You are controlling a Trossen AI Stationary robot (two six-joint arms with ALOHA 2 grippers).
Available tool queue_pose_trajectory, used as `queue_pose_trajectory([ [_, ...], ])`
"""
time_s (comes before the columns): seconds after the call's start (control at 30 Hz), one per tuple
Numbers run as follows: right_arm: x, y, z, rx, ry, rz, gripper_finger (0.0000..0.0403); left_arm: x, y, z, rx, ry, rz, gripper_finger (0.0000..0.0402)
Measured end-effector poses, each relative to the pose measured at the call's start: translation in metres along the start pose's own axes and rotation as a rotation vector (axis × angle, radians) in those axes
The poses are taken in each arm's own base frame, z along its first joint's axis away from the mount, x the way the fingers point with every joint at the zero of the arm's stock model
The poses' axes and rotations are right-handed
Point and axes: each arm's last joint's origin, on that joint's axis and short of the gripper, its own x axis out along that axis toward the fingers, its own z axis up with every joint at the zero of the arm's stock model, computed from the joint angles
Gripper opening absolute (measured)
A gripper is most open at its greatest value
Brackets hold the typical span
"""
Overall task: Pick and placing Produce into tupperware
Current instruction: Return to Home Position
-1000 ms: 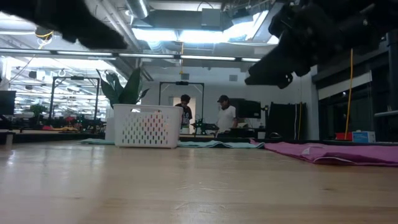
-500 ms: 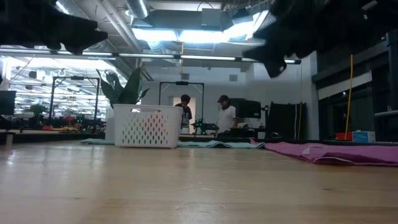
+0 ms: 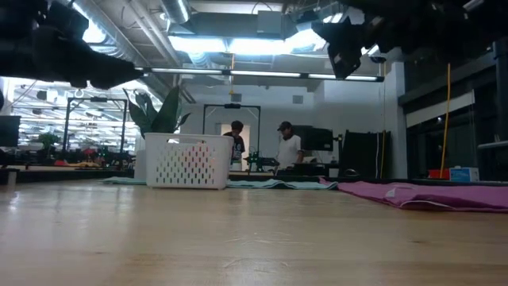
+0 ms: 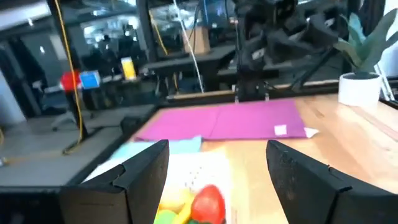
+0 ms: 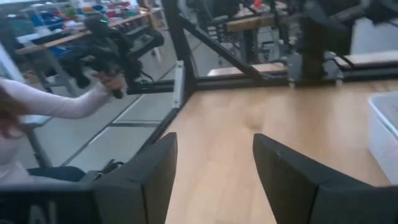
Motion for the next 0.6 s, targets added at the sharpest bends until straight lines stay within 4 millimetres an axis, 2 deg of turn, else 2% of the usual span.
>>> queue_pose_trajectory([
  [0.1, 0.000, 0.001, 0.002, -0.010, -0.012, 0.022, 0.0213, 0.000, 0.005, -0.006, -0.024, 0.053, 0.011, 0.0261],
  [0.23, 0.000, 0.001, 0.003, -0.058, -0.024, 0.024, 0.0213, 0.001, 0.008, -0.007, -0.056, 0.052, -0.068, 0.0261],
  [0.37, -0.002, 0.005, 0.011, -0.079, -0.088, 0.087, 0.0213, 0.001, 0.010, -0.007, -0.043, 0.050, -0.056, 0.0261],
  [0.5, -0.015, 0.011, 0.029, -0.114, -0.147, 0.220, 0.0213, 0.001, 0.013, -0.008, -0.046, 0.055, -0.026, 0.0261],
  [0.6, -0.034, 0.014, 0.045, -0.140, -0.176, 0.228, 0.0213, 0.001, 0.014, -0.008, -0.078, 0.061, -0.014, 0.0261],
])
